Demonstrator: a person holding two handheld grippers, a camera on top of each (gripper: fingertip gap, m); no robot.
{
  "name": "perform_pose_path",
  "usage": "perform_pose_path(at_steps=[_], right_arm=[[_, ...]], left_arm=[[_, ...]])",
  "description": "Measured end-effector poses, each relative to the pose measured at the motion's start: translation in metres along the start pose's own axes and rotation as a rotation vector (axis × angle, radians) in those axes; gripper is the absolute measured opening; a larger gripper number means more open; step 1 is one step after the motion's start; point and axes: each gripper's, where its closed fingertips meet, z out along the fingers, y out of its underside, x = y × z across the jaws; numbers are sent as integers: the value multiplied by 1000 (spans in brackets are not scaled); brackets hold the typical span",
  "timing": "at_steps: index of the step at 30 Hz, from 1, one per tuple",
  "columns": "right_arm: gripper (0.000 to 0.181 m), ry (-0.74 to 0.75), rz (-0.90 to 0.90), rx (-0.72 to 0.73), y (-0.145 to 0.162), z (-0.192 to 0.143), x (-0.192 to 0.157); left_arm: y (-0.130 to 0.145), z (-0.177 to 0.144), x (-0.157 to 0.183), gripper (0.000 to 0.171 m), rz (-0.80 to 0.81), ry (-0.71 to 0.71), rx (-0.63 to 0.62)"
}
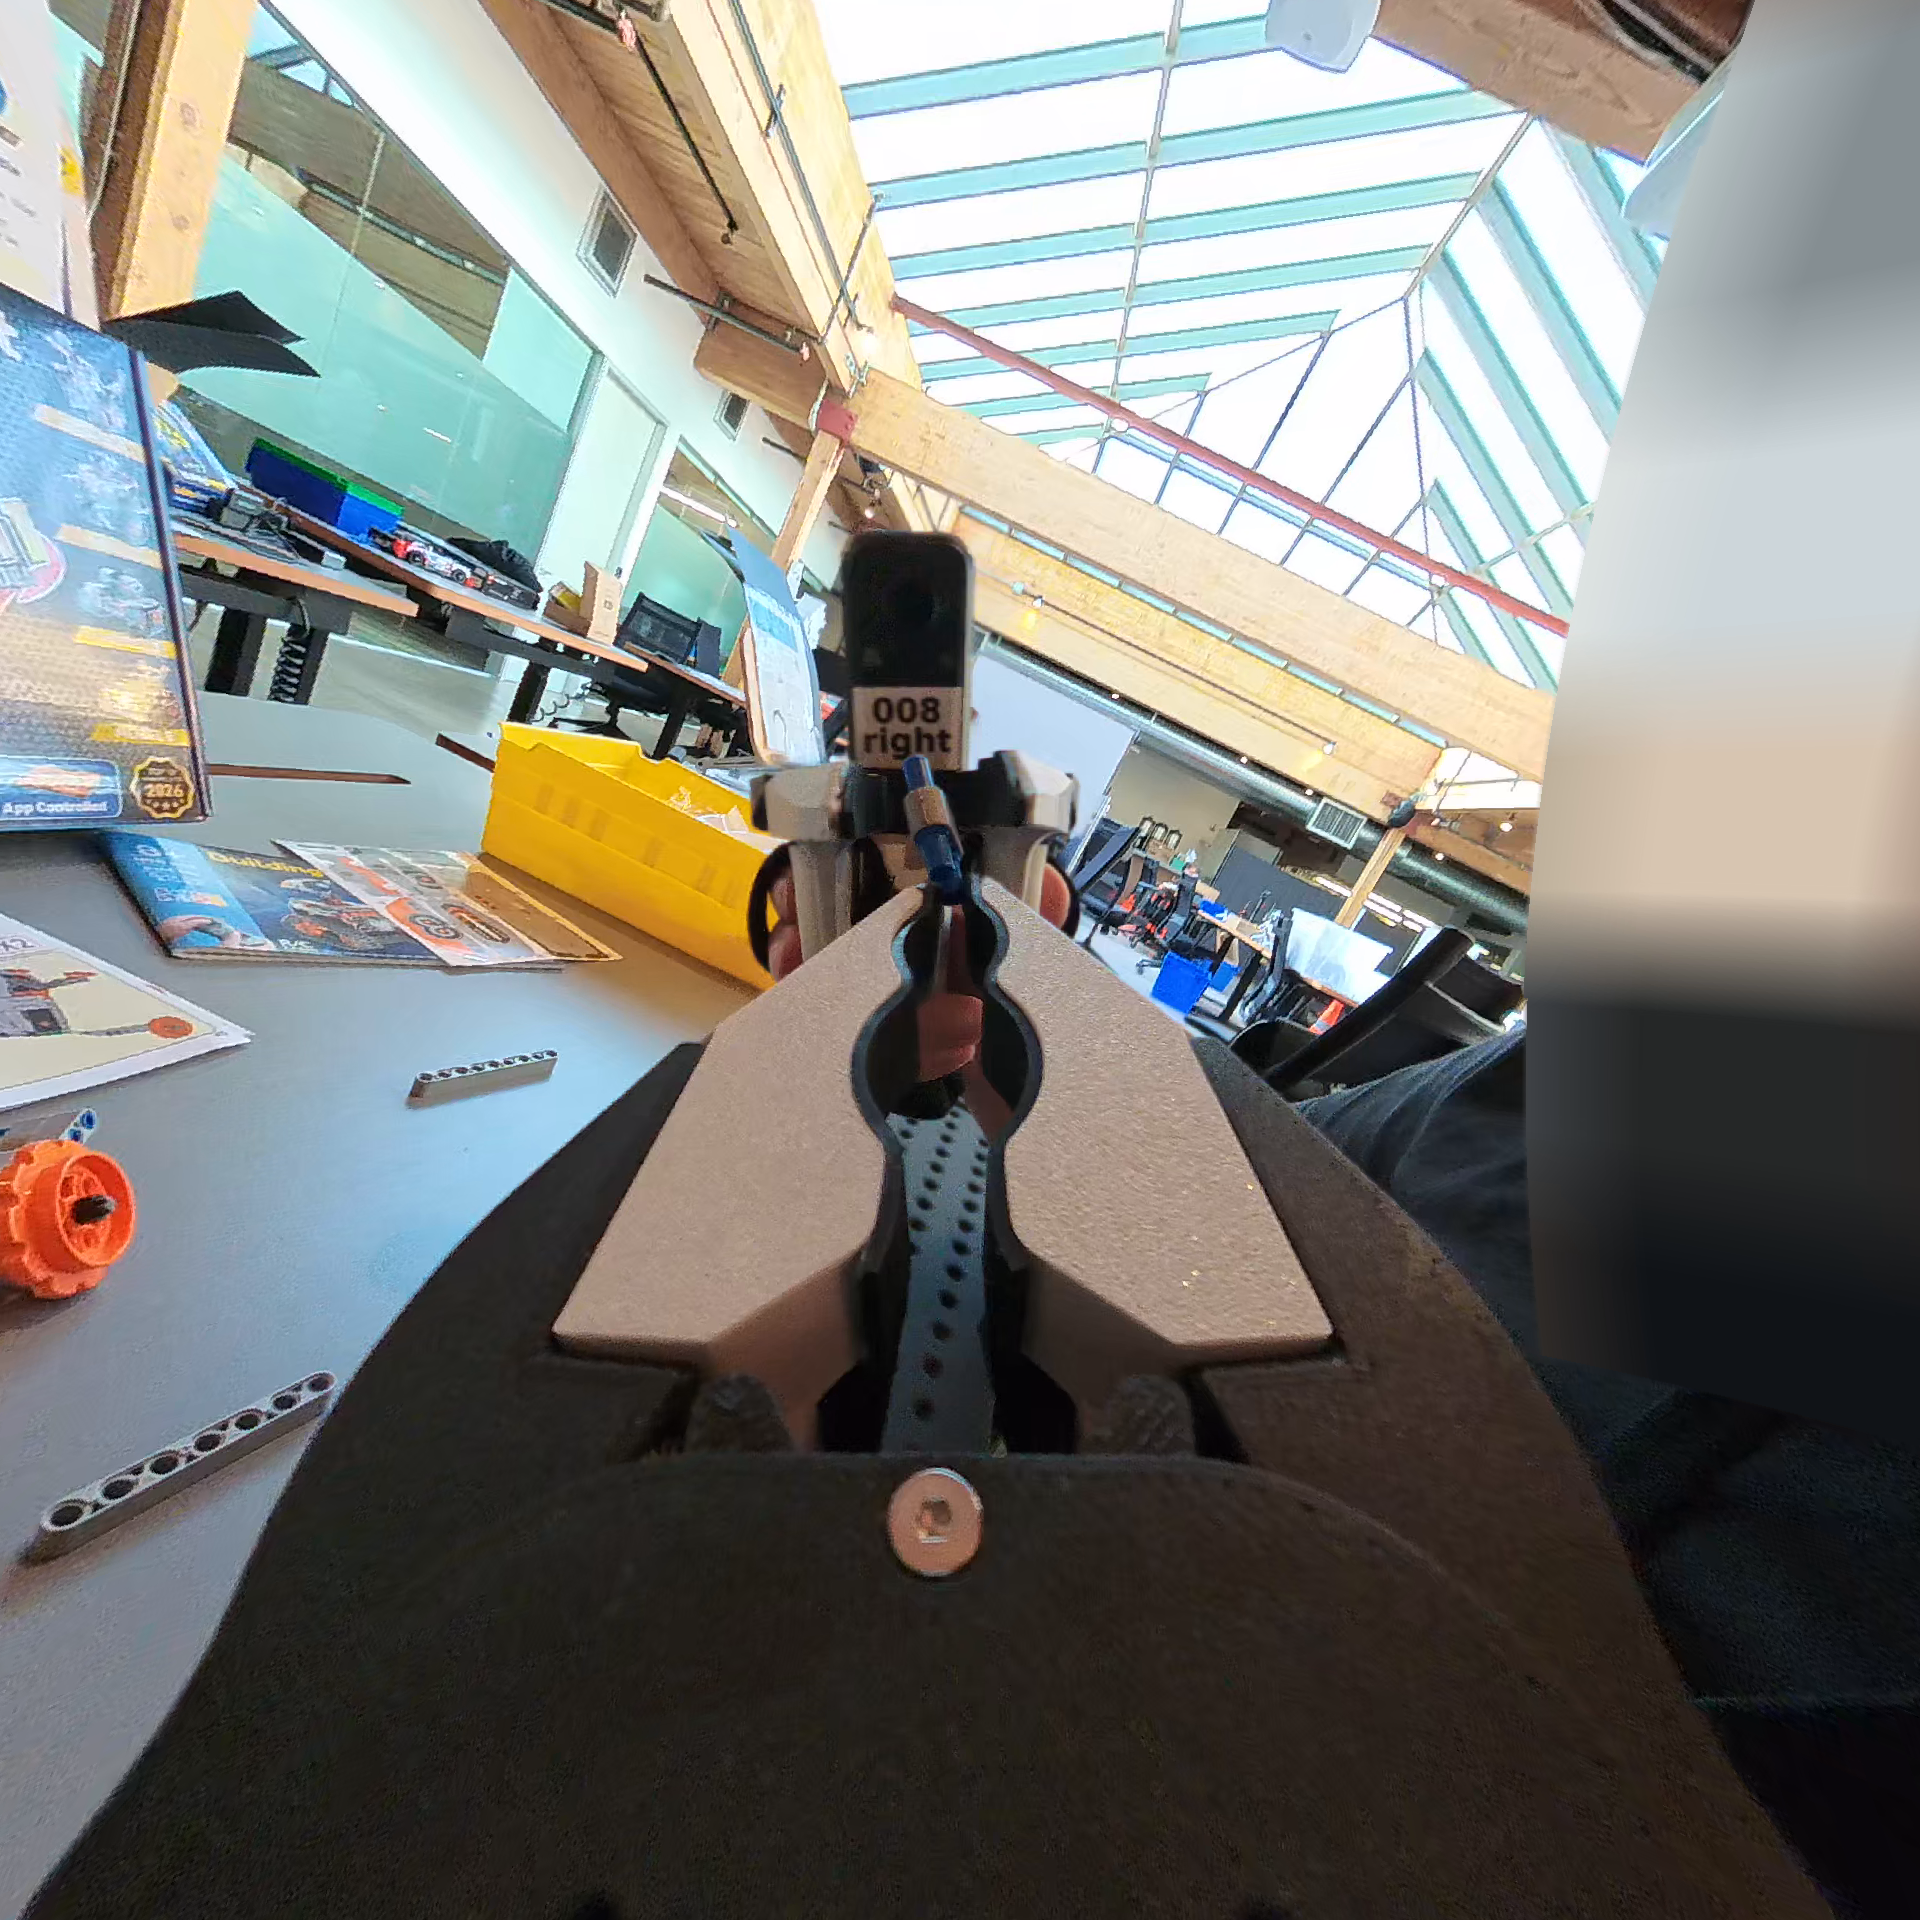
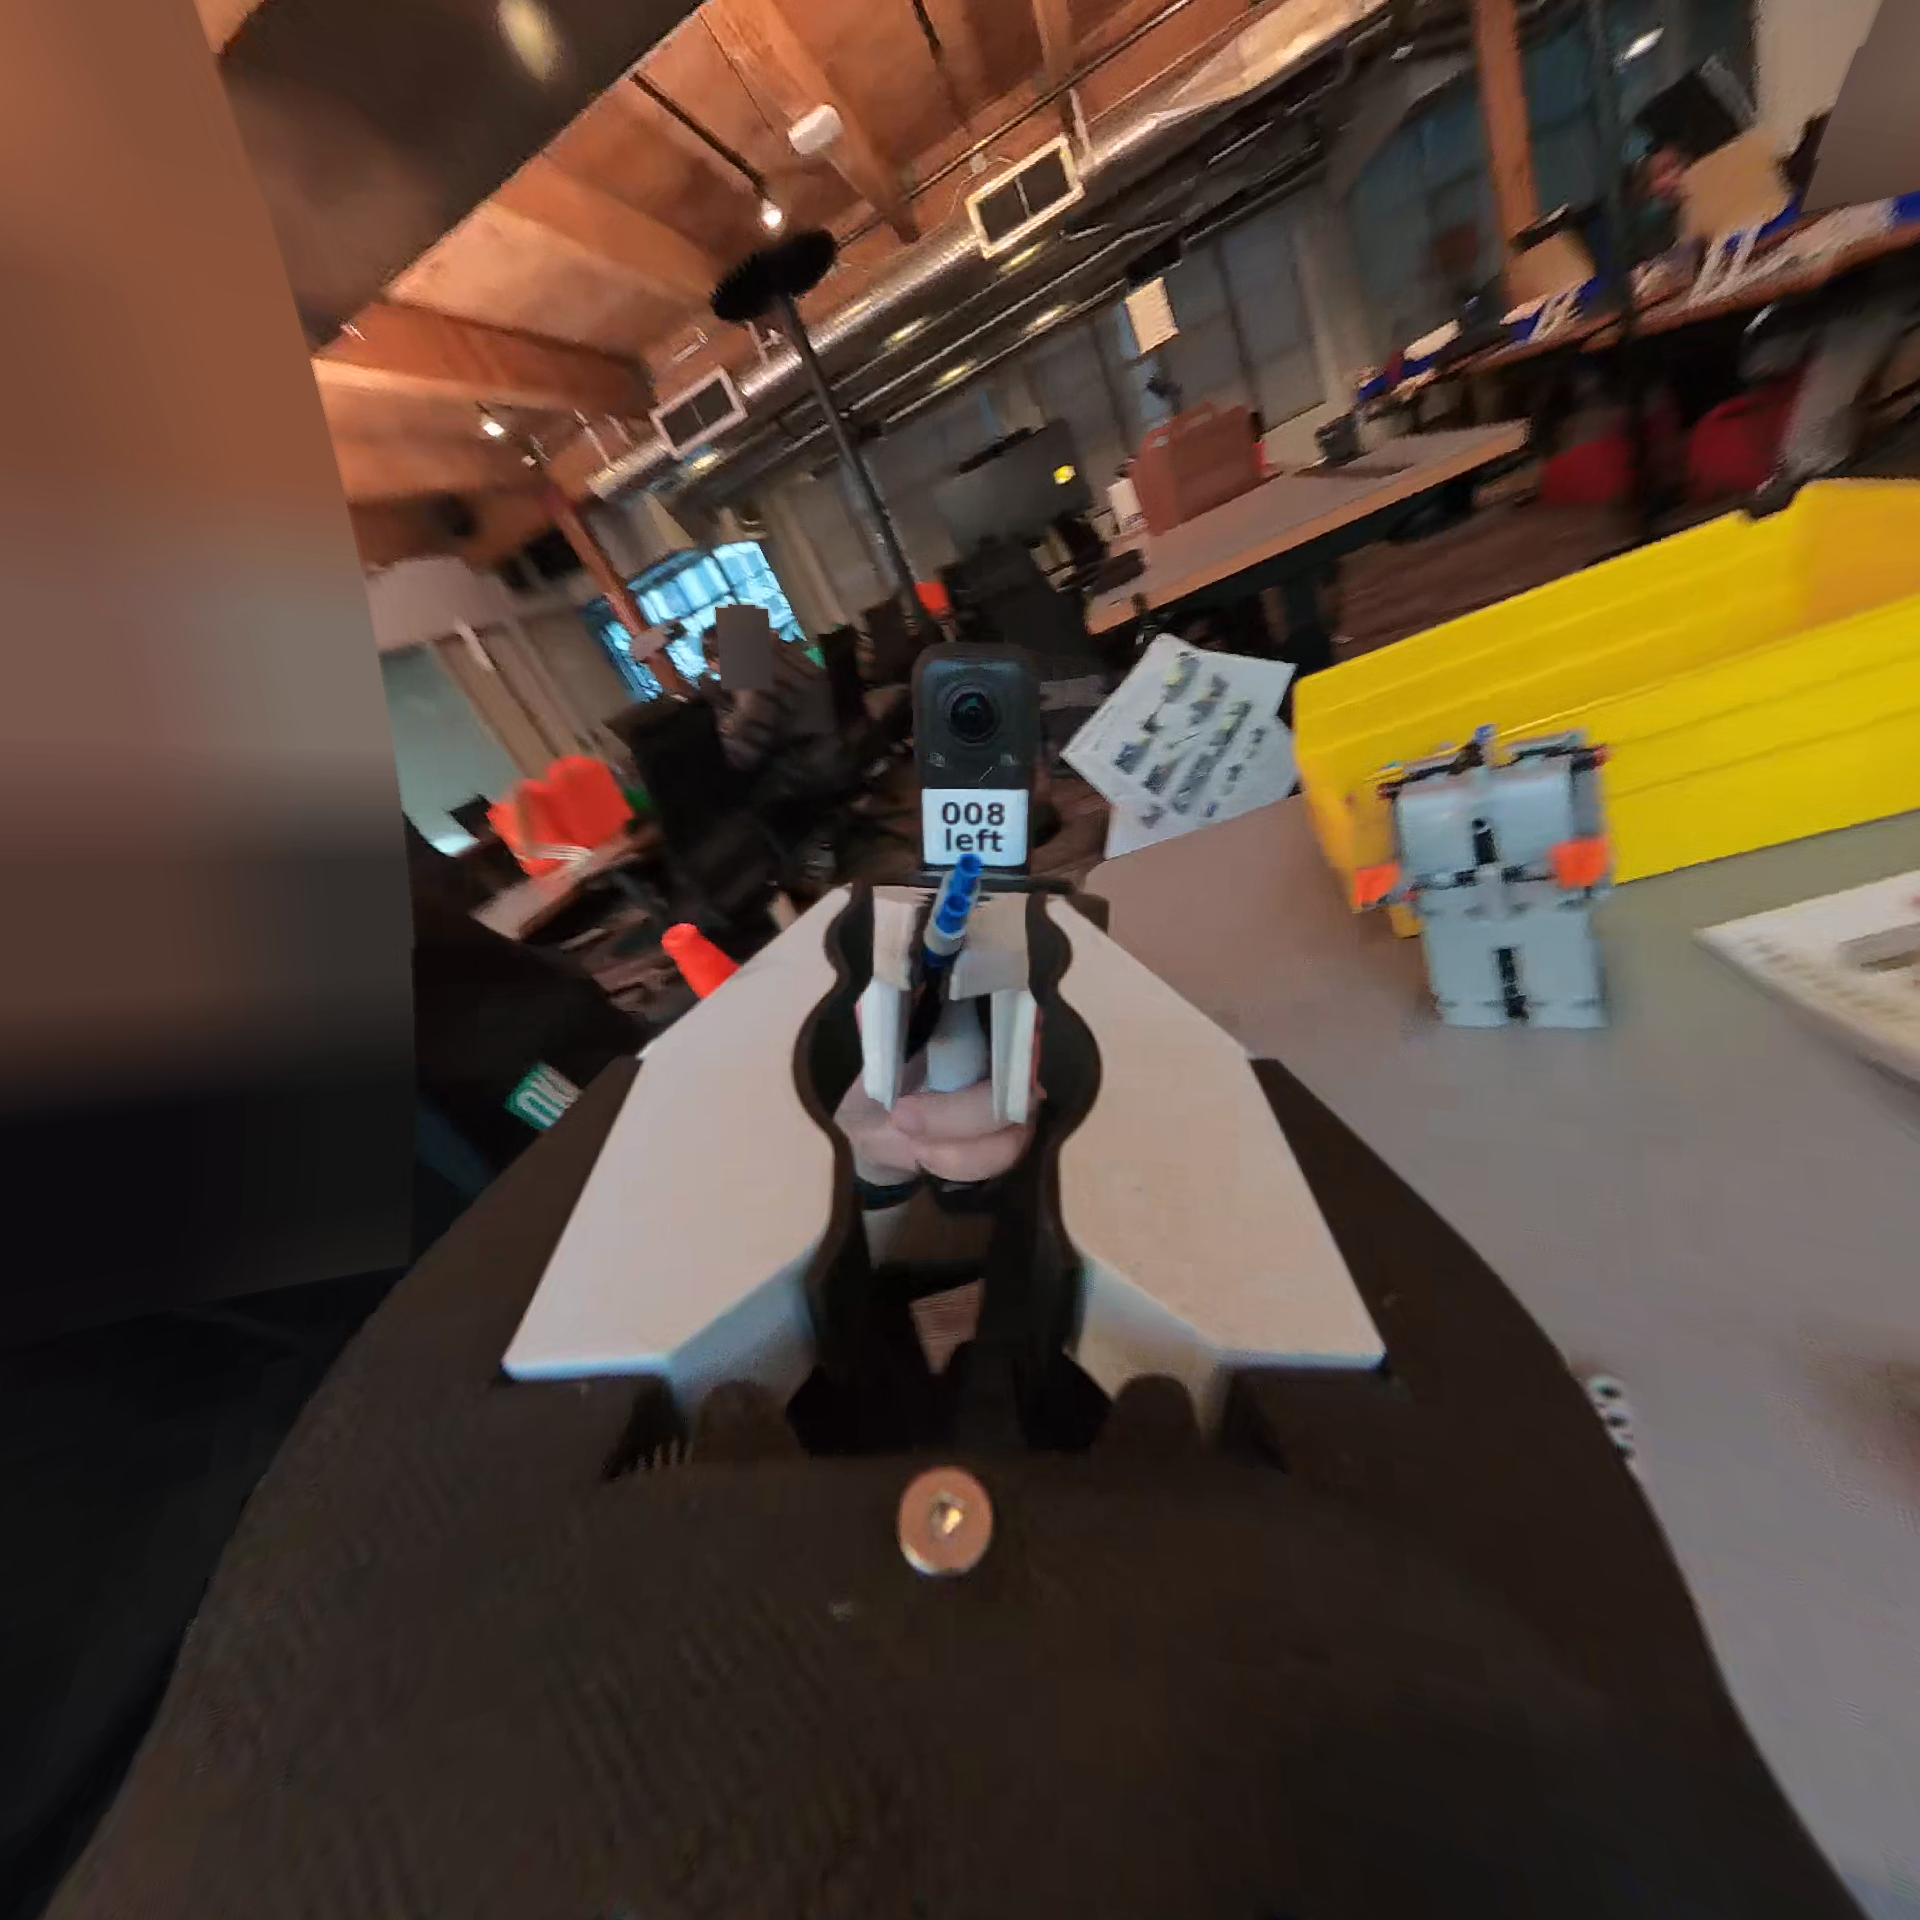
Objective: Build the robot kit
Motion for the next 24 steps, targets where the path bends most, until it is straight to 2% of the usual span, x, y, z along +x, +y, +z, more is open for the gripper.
perform_pose_path(at_steps=[1,2,3,5,9,10,12,15,18,22,24], right_arm=[[22,-16,31,-5,3,1,1],[8,-22,52,-7,5,1,4],[6,-37,83,-2,5,0,5],[5,-71,182,-2,4,-2,5],[6,-115,348,-61,10,-7,3],[6,-117,345,-77,11,-8,1],[6,-92,301,-123,17,-8,-1],[6,-53,231,-171,21,-8,-4],[6,-34,195,-187,19,-9,-5],[6,17,158,-227,23,-10,0],[6,23,161,-237,24,-9,0]], left_arm=[[2,1,0,1,7,-5,-10],[3,2,0,2,10,-11,-20],[4,2,0,2,16,-21,-28],[6,1,2,3,30,-11,-42],[13,-4,-11,27,166,-81,-142],[10,-7,-12,26,220,-101,-148],[4,-12,-6,14,269,-88,-160],[-4,-16,-3,7,177,-60,-168],[1,-14,-1,13,52,-16,-214],[11,-8,-8,19,-13,-29,-256],[15,-6,-5,6,-42,14,-273]])
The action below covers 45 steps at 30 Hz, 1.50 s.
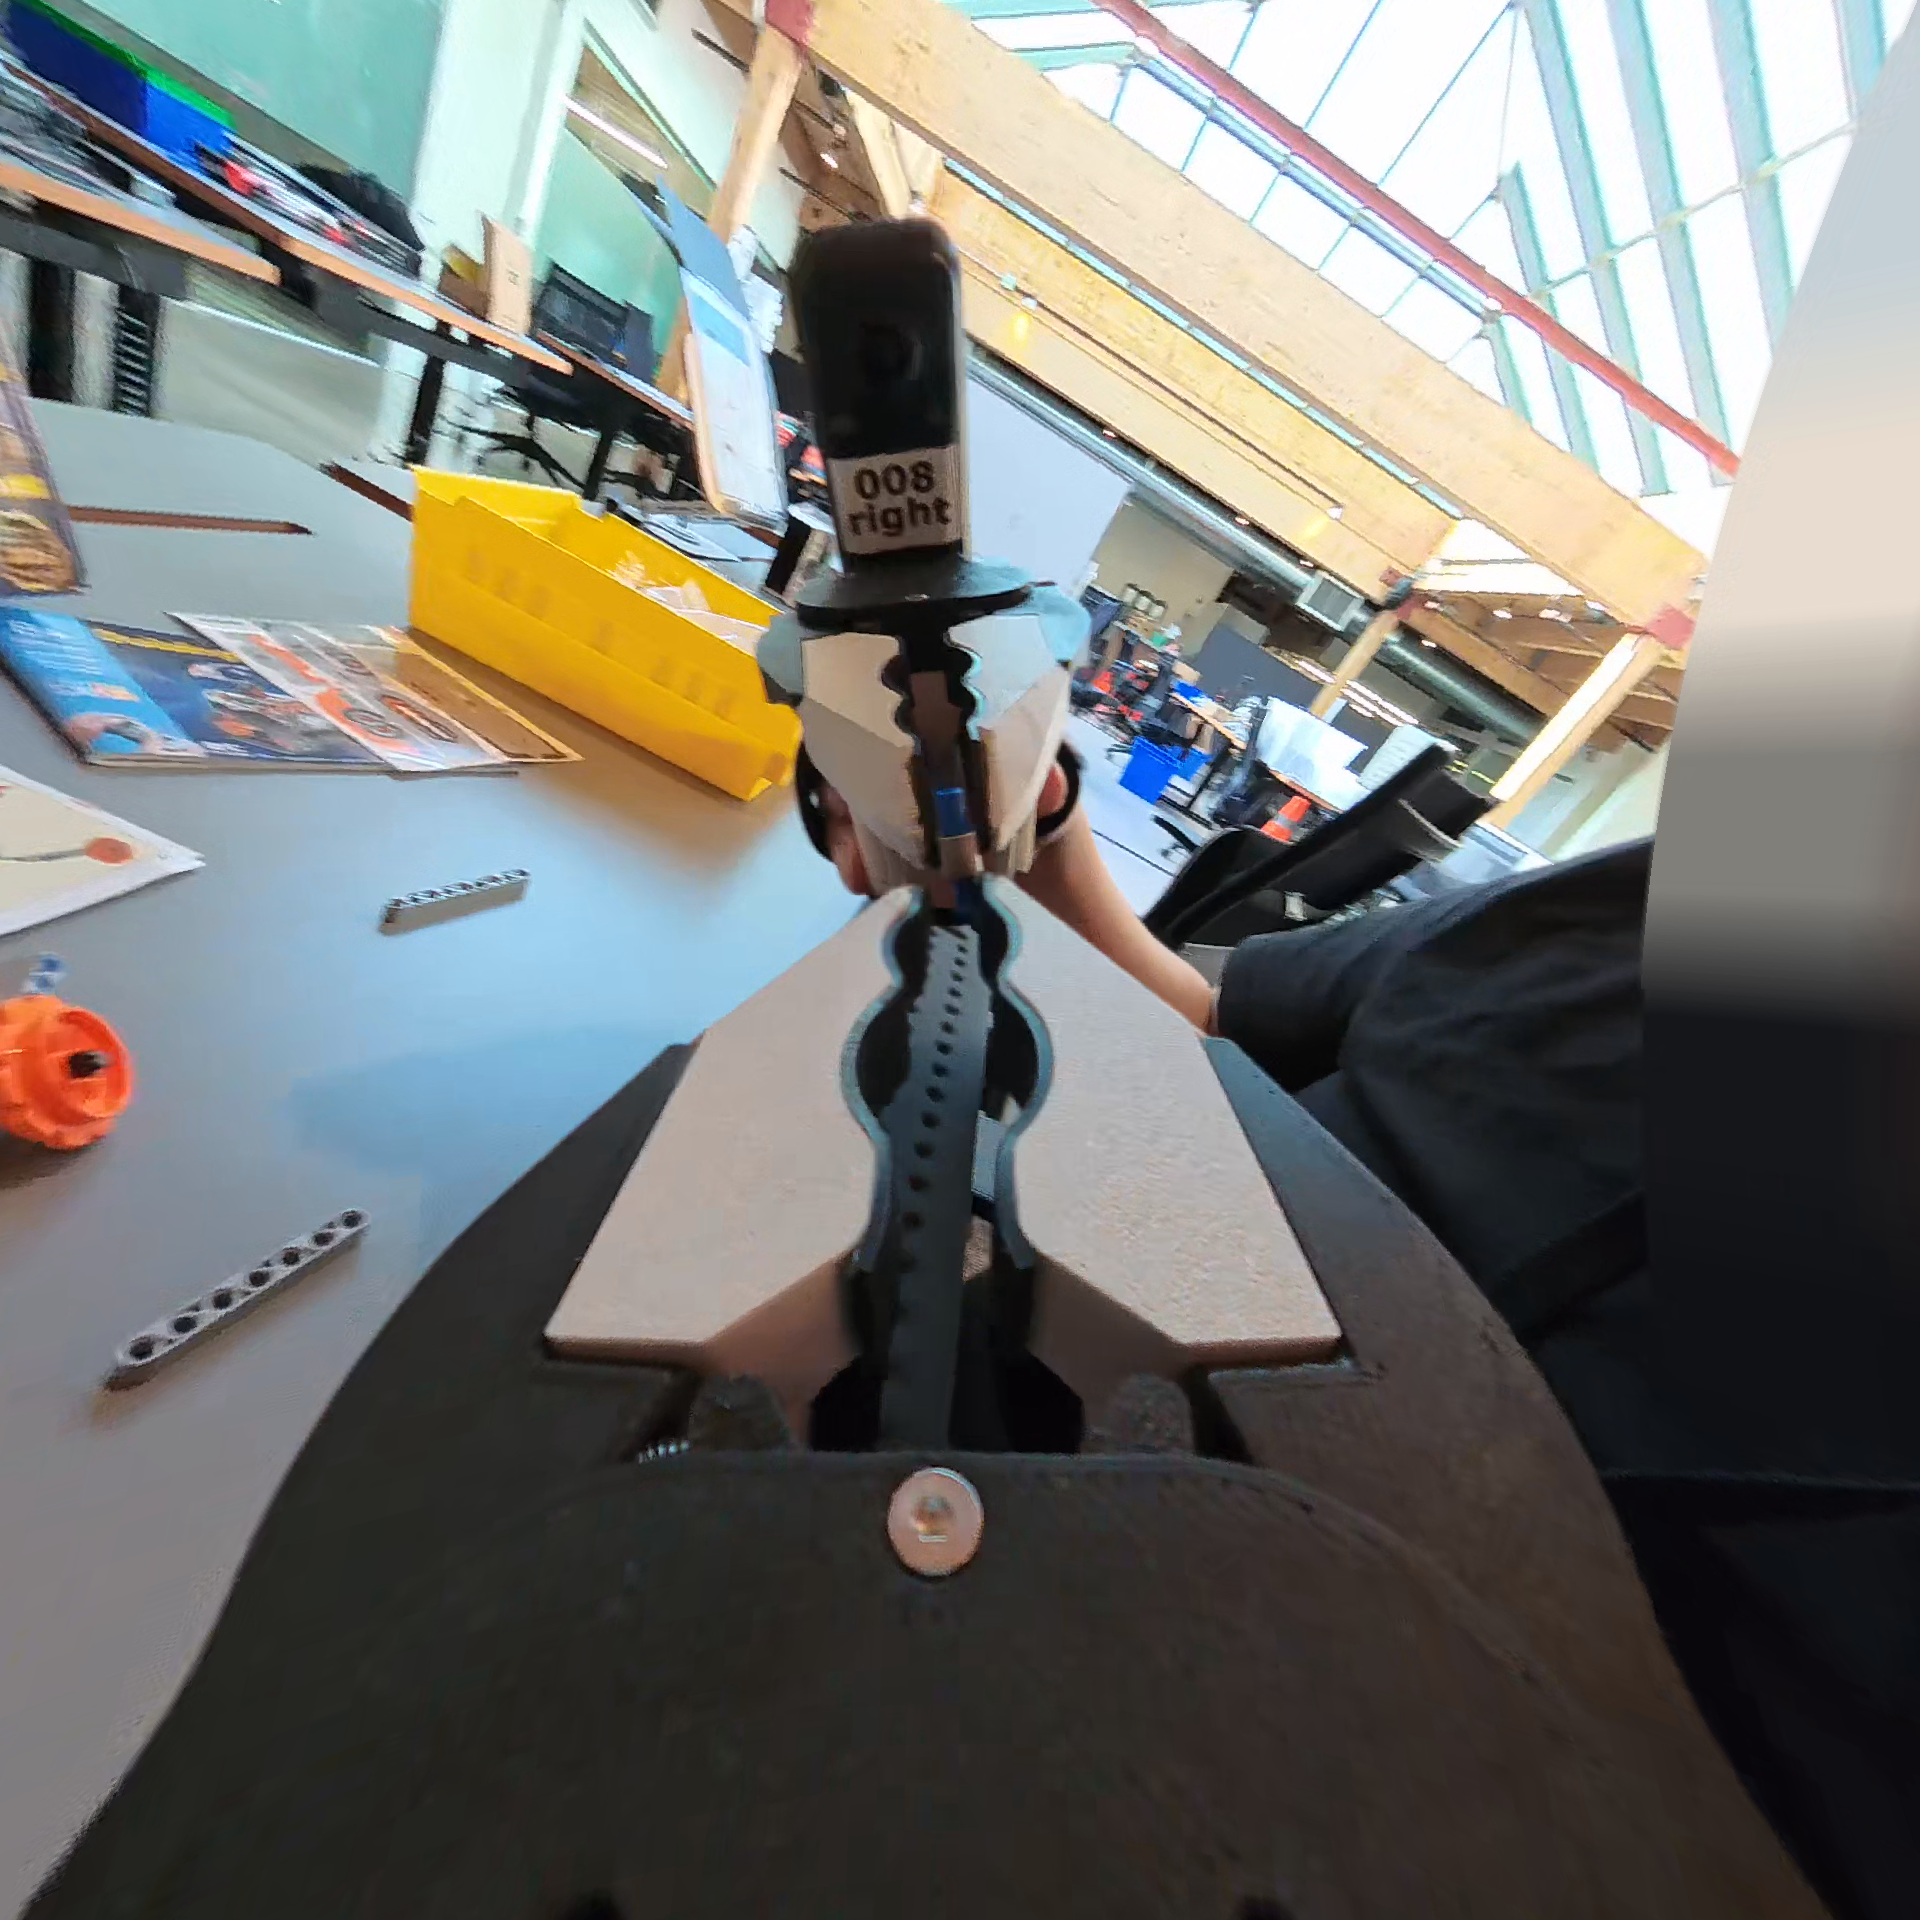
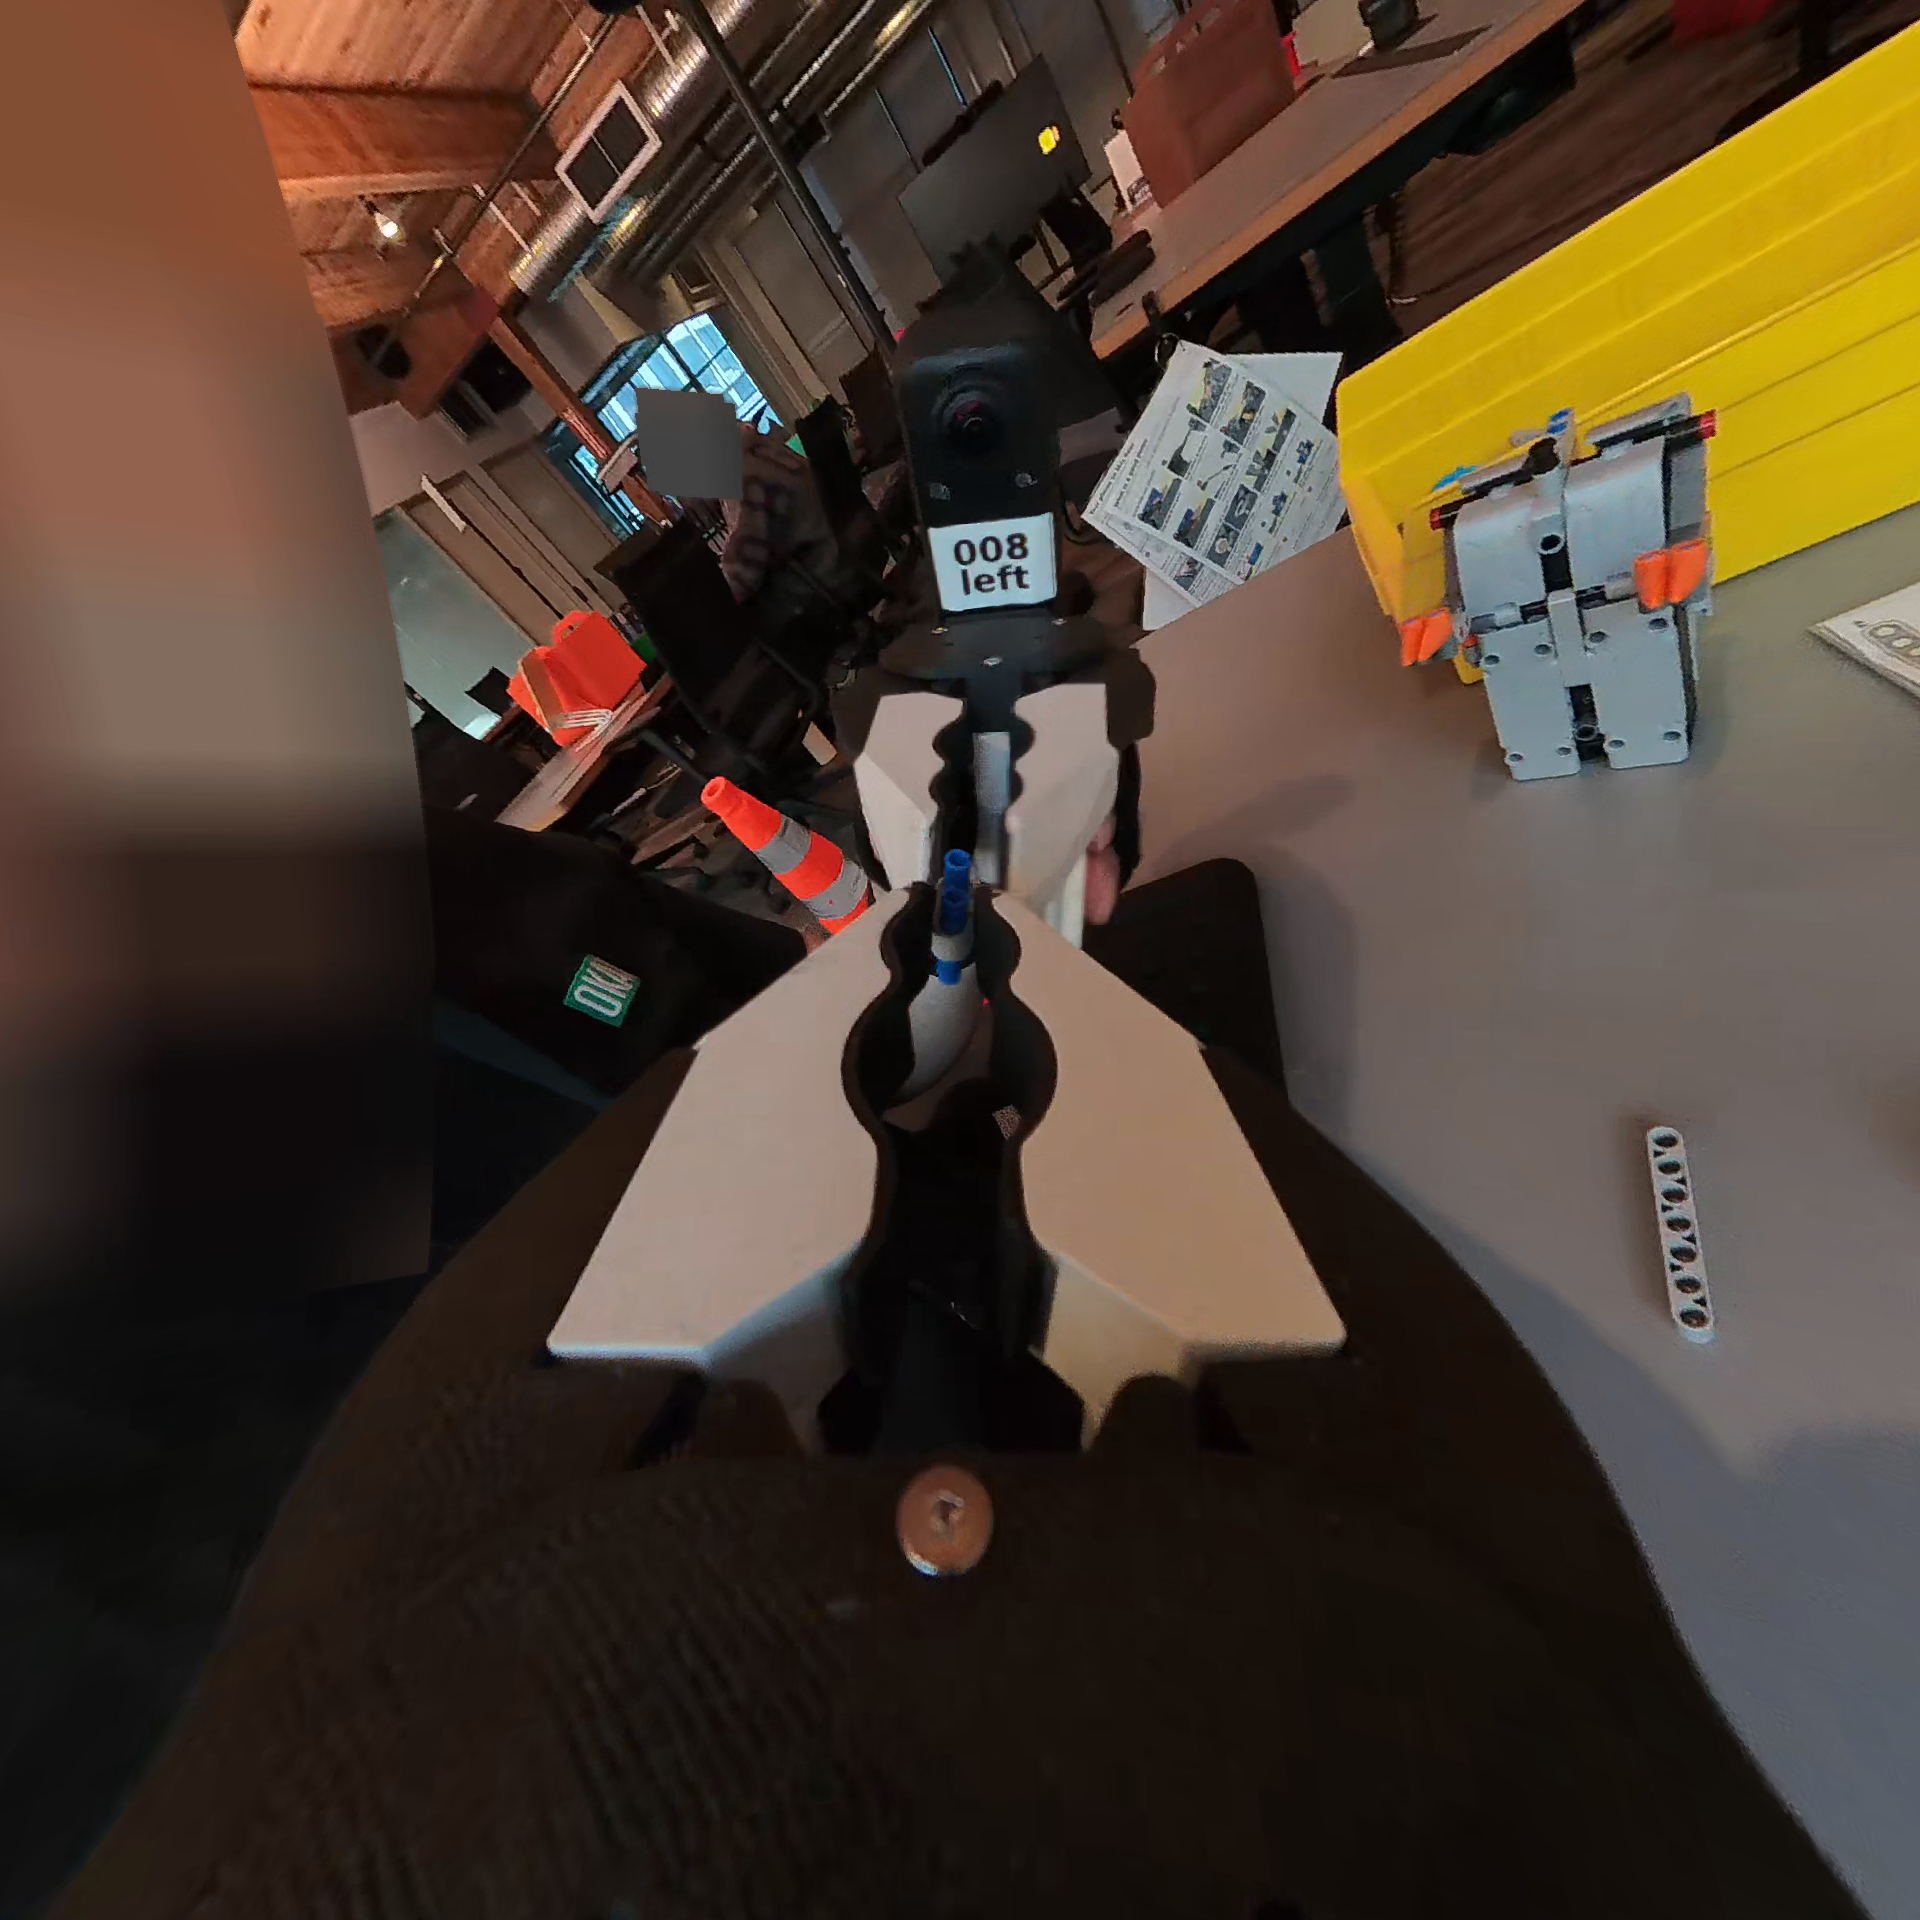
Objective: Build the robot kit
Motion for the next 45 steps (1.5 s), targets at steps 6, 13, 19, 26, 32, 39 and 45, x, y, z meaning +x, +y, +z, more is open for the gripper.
perform_pose_path(at_steps=[6,13,19,26,32,39,45], right_arm=[[21,-1,-99,34,-2,-2,0],[45,374,-1039,-27,-2,-5,-8],[28,452,-1176,-140,5,-3,-5],[22,444,-1180,-157,10,1,-7],[22,445,-1173,-174,13,1,-6],[21,486,-1216,-187,16,0,-7],[21,519,-1223,-173,16,0,-3]], left_arm=[[-2,0,0,1,-93,63,25],[4,-1,-6,1,-262,128,26],[7,2,2,1,-290,174,15],[9,0,7,1,-312,200,13],[11,-1,9,1,-310,199,5],[13,0,12,1,-301,197,-14],[14,-1,7,1,-269,150,-28]])
